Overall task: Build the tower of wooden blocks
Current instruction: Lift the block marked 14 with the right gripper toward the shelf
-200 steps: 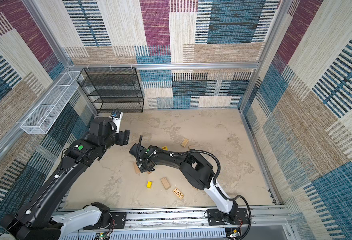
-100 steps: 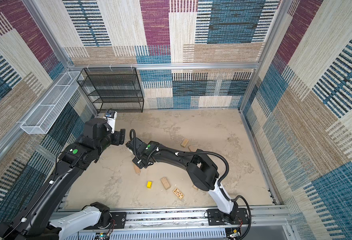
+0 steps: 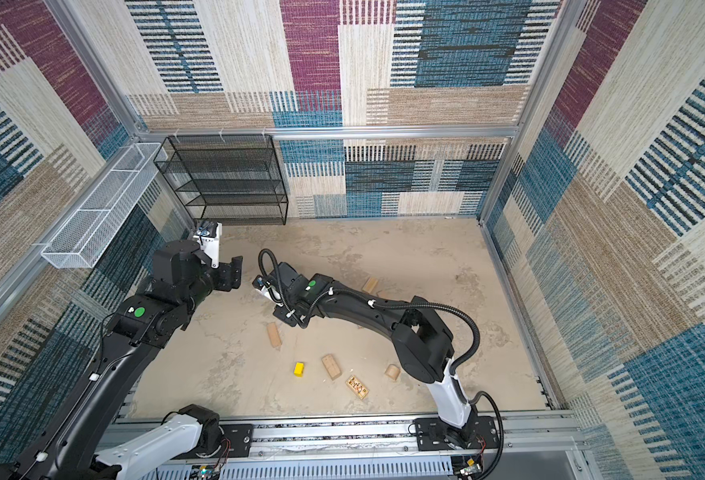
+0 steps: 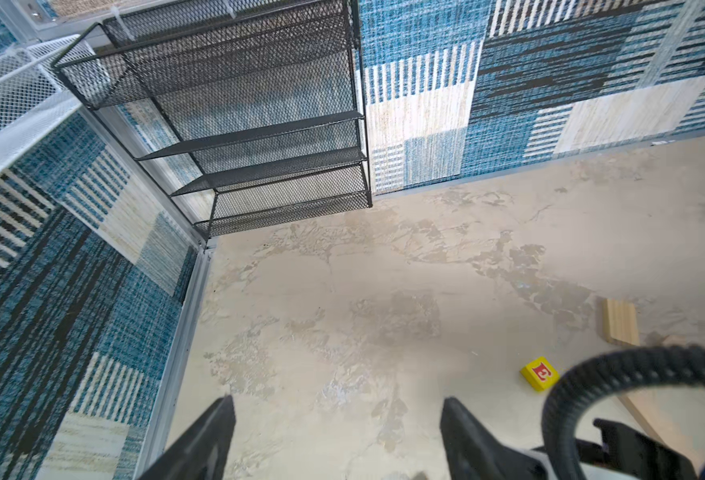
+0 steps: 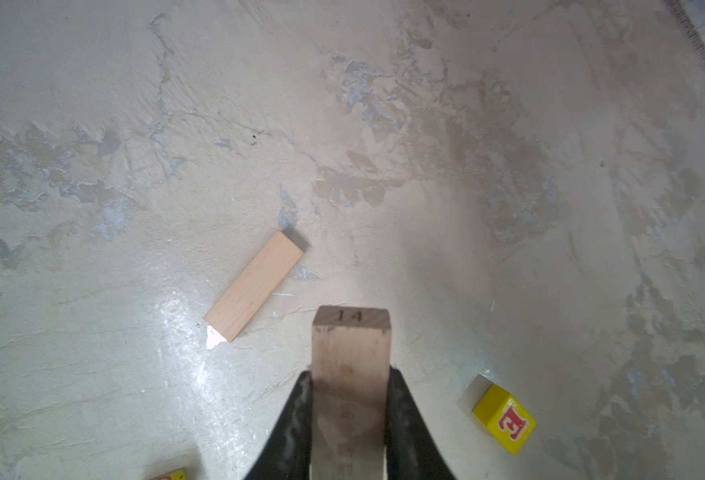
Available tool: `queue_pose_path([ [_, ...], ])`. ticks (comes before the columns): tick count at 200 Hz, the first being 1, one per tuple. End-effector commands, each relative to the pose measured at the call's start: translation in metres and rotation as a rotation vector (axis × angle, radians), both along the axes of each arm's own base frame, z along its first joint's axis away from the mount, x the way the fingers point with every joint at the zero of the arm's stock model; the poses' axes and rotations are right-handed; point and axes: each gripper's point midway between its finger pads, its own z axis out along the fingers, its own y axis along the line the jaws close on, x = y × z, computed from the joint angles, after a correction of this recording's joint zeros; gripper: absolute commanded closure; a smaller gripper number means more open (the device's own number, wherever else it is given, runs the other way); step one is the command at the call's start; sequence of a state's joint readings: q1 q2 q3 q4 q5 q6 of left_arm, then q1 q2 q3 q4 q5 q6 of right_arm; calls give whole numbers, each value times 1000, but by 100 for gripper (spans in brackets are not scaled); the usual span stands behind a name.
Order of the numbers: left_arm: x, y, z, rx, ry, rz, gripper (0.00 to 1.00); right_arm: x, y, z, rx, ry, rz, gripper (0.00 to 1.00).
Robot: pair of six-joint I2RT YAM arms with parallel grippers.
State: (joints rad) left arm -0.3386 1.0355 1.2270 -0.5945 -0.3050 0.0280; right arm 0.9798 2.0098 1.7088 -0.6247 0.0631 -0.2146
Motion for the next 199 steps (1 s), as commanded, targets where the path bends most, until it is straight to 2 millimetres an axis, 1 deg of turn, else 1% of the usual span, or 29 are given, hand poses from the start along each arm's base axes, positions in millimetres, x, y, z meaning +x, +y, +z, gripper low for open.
queue_pose_path([
  [1, 6, -5, 1, -20, -11, -15, 18, 17, -4, 17, 22, -89, 31, 100],
  [23, 6, -7, -1, -16, -4, -26, 18, 26, -19, 14, -42, -144, 108, 100],
  [45, 9, -7, -5, -16, 12, -28, 18, 37, -29, 20, -55, -173, 174, 100],
  [69, 10, -12, -7, -48, 31, -51, 19, 45, -41, 19, -93, -198, 269, 100],
  [79, 11, -14, -8, -58, 35, -60, 19, 46, -45, 18, -102, -199, 318, 100],
  [95, 13, -11, -11, -50, 39, -52, 19, 50, -46, 27, -66, -174, 371, 100],
  [99, 13, -10, -12, -45, 40, -47, 19, 51, -46, 26, -57, -155, 380, 100],
  [105, 13, -8, -13, -37, 41, -40, 19, 53, -45, 31, -28, -136, 398, 100],
  [117, 15, -5, -13, -25, 37, -27, 19, 61, -43, 32, -9, -110, 413, 100],
  [126, 15, -3, -14, -23, 41, -23, 19, 68, -42, 27, -24, -98, 415, 100],
  [127, 16, -4, -14, -23, 41, -23, 19, 68, -41, 28, -26, -102, 415, 100],
  [133, 16, -4, -14, -26, 41, -25, 19, 74, -42, 21, -53, -94, 413, 100],
  [136, 16, -3, -14, -26, 41, -25, 19, 77, -41, 21, -63, -102, 412, 100],
  [141, 16, -4, -14, -30, 42, -28, 19, 80, -42, 14, -92, -94, 409, 100],
  [156, 15, -4, -12, -35, 37, -35, 20, 93, -42, 3, -150, -87, 400, 100],
  [176, 12, 0, -8, -25, 23, -19, 20, 105, -27, 5, -132, -66, 394, 100],
  [177, 12, 1, -8, -24, 23, -18, 20, 105, -27, 2, -134, -57, 391, 100],
  [179, 12, 1, -8, -23, 23, -15, 20, 107, -25, 2, -130, -60, 384, 100],
  [183, 12, 2, -7, -22, 20, -10, 20, 113, -21, 6, -116, -69, 359, 100],
  [199, 12, 6, -5, -24, 14, 2, 20, 131, -5, 11, -28, -60, 229, 100],
])
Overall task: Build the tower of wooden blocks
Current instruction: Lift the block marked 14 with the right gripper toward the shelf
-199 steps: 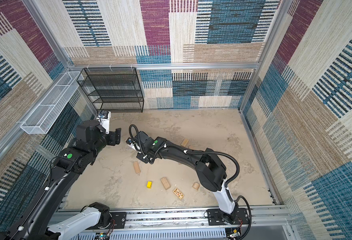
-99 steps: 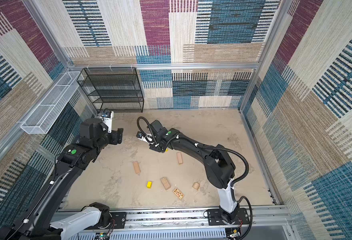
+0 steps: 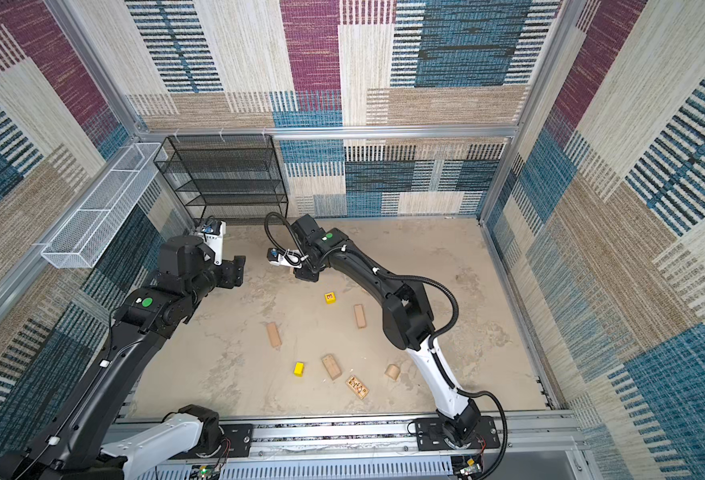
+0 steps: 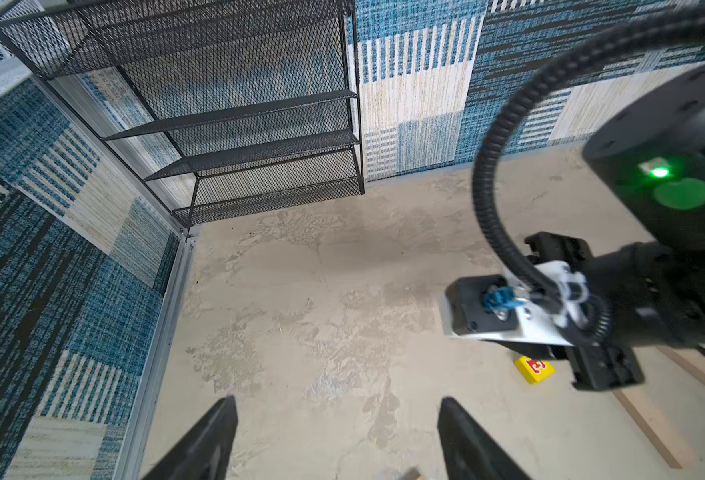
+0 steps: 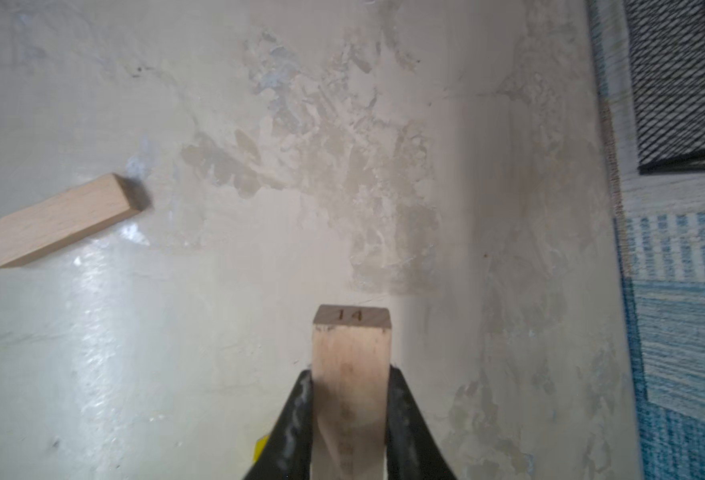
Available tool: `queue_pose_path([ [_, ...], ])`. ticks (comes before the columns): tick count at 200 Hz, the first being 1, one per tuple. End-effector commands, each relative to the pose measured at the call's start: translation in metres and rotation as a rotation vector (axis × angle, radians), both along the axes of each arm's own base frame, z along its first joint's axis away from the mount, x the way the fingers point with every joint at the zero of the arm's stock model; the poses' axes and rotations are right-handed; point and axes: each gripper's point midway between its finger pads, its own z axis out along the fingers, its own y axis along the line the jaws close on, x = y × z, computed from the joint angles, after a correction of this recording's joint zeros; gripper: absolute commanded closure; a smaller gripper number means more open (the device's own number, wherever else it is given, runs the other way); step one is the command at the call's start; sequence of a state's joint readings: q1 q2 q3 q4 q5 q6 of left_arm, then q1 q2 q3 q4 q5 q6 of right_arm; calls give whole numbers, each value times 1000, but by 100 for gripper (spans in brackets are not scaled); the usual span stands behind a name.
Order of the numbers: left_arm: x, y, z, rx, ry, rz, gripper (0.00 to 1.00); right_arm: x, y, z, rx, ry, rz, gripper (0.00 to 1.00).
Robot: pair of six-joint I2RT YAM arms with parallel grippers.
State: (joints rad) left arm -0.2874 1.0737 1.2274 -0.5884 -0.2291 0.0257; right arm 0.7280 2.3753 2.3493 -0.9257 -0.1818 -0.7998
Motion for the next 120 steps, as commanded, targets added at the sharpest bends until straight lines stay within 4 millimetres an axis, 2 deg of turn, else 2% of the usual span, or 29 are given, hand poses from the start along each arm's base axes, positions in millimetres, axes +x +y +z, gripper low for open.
queue_pose_path([
  [1, 1, 5, 7, 2, -27, 17, 20, 11, 11, 0, 68, 69, -140, 100],
  [16, 2, 6, 7, -4, -27, 20, 20, 18, 27, 5, 175, 137, -261, 100],
  [57, 2, 5, 6, -12, -22, 18, 20, 10, 60, -4, 367, 354, -623, 100],
  [84, 1, 4, 8, -24, -25, 13, 20, 9, 63, -15, 430, 427, -876, 100],
  [120, 0, 4, 8, -28, -29, 14, 20, 6, 57, -47, 425, 426, -1106, 100],
])
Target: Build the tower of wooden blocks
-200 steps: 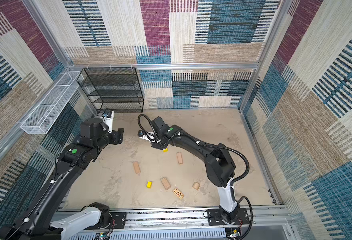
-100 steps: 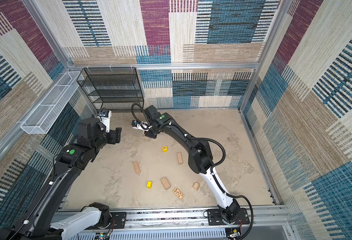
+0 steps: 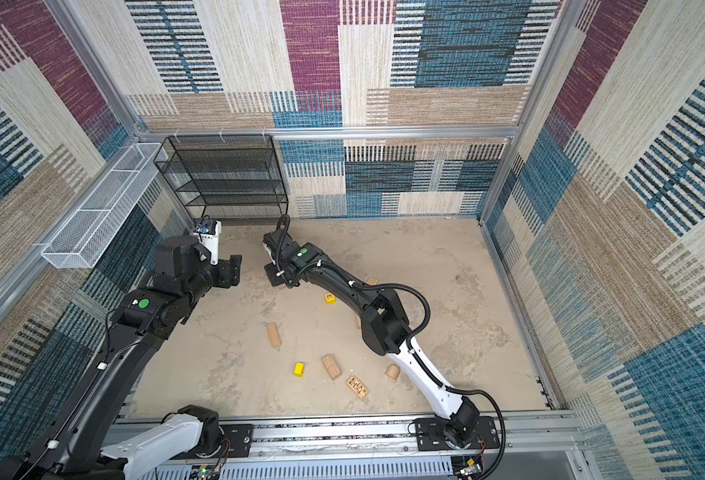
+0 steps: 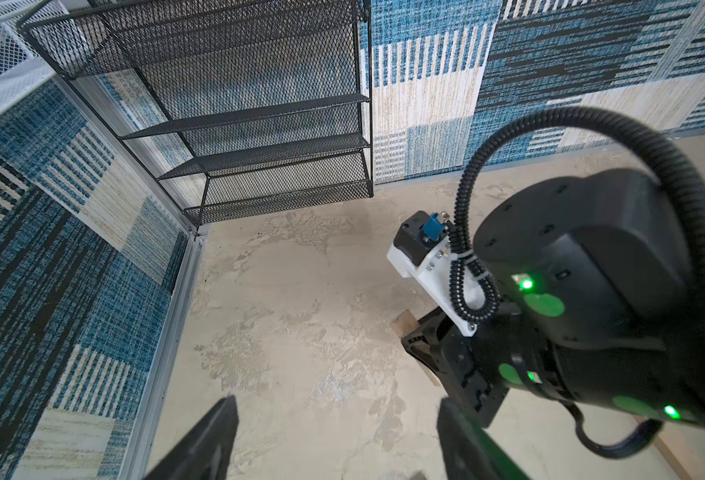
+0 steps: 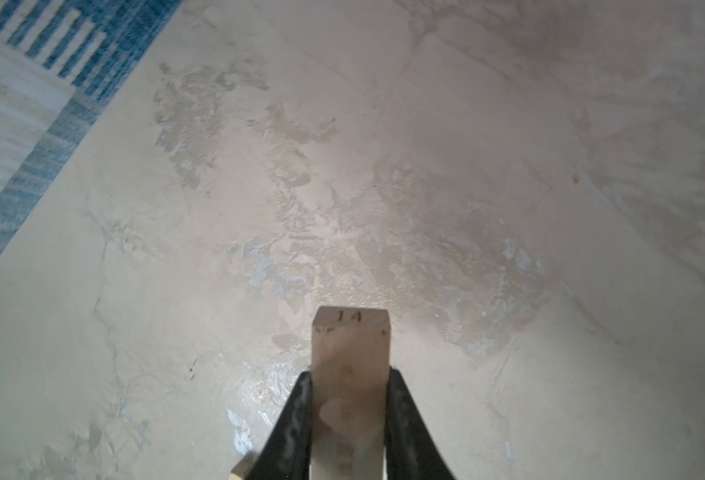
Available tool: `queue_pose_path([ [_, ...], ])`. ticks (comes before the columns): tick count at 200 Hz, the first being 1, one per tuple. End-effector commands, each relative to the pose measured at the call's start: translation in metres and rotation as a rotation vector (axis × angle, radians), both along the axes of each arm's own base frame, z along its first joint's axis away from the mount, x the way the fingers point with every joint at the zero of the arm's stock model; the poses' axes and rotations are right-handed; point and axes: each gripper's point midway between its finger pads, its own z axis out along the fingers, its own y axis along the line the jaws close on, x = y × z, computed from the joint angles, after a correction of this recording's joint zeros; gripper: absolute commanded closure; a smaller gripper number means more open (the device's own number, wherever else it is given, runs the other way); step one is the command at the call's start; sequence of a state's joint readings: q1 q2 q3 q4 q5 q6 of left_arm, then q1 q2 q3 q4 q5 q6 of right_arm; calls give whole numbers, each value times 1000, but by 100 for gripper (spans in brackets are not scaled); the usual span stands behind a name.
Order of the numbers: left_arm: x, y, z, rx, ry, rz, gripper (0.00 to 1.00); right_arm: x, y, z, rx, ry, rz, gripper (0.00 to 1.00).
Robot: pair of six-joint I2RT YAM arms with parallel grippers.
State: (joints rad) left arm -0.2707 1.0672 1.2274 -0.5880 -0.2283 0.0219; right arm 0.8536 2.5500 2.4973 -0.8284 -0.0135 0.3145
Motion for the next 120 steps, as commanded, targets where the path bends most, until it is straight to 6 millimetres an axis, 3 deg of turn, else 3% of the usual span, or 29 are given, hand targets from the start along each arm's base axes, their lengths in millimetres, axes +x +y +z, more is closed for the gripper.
queue_pose_path([
  [1, 1, -2, 6, -23, -22, -3, 20, 10, -9, -13, 24, 35, -265, 100],
  [37, 1, -5, 6, -32, -23, -12, 20, 12, -18, -39, -11, 69, -374, 100],
  [99, 1, -4, 6, -30, -24, -7, 20, 23, -35, -40, -60, 11, -442, 100],
  [120, 1, -3, 6, -26, -25, -4, 20, 26, -31, -39, -79, -21, -366, 100],
])
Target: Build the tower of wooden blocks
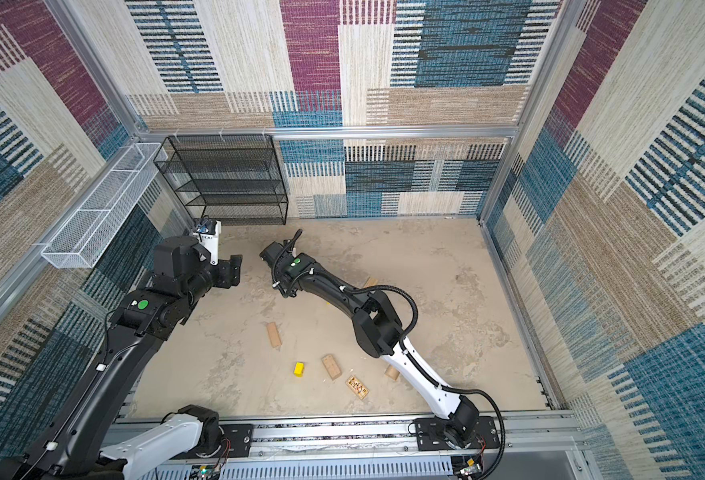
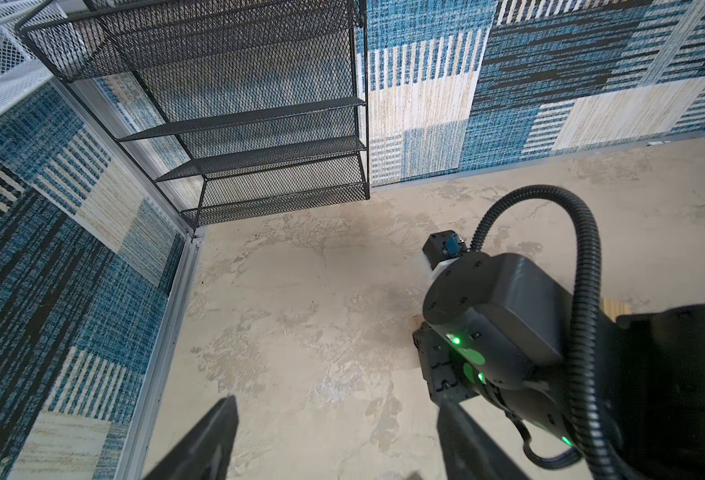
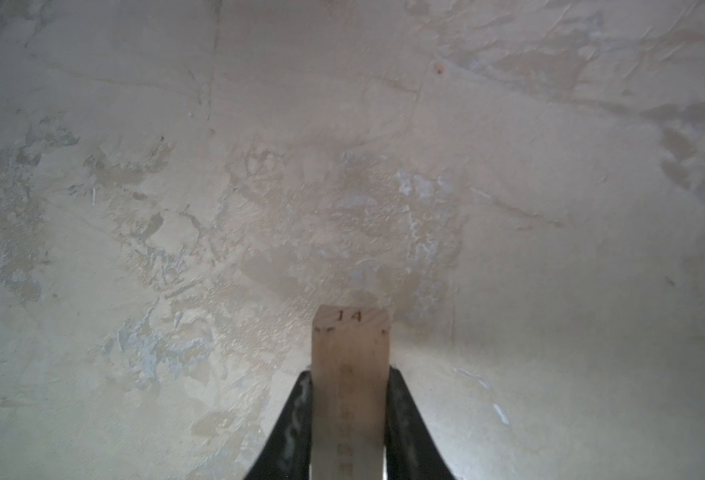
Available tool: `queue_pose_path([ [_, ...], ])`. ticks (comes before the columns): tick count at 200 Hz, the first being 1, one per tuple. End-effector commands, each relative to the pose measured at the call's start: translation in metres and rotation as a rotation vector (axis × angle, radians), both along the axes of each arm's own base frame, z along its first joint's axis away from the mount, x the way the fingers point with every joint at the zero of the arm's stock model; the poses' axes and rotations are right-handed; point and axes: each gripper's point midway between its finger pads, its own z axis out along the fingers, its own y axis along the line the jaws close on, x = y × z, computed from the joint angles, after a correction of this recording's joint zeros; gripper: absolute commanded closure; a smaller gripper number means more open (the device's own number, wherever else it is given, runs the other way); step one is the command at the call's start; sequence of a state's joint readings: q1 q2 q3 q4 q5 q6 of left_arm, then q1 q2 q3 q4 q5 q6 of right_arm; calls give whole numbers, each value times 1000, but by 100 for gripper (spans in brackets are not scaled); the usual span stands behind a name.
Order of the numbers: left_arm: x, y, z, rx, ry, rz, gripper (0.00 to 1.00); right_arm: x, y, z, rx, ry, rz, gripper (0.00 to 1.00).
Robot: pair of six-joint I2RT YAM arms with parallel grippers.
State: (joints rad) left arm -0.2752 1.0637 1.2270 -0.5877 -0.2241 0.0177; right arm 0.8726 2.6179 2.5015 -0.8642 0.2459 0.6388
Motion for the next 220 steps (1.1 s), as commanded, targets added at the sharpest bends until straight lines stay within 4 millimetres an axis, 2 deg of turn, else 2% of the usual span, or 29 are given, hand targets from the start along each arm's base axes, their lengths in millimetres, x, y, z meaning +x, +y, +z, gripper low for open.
queue_pose_path([
  [1, 2, -1, 5, -19, -22, 2, 20, 8, -1, 3, -34, -46, 41, 100],
  [13, 1, 0, 6, -14, -25, 6, 20, 6, 18, 14, -41, -98, 240, 100],
  [30, 0, 2, 7, -9, -31, 11, 20, 0, 27, 21, -103, -158, 455, 100],
  [48, -1, 2, 9, -6, -37, 13, 20, -24, 37, 19, -111, -165, 784, 100],
  [68, -2, 4, 10, 0, -41, 16, 20, -37, 29, 15, -139, -169, 1008, 100],
  [89, -3, 5, 12, 3, -46, 21, 20, -48, 11, -4, -284, -166, 1192, 100],
  [109, -4, 6, 14, 2, -54, 21, 20, -48, -5, -17, -393, -171, 1288, 100],
  [145, -7, 5, 18, -4, -66, 17, 20, -53, -8, -24, -424, -197, 1428, 100],
  [167, -7, 5, 19, -6, -71, 15, 20, -54, -6, -24, -417, -214, 1461, 99],
  [199, -8, 2, 20, -9, -73, 4, 20, -52, -10, -38, -423, -191, 1492, 97],
  [220, -8, 1, 20, -12, -72, 2, 20, -45, -16, -45, -438, -178, 1479, 93],
])
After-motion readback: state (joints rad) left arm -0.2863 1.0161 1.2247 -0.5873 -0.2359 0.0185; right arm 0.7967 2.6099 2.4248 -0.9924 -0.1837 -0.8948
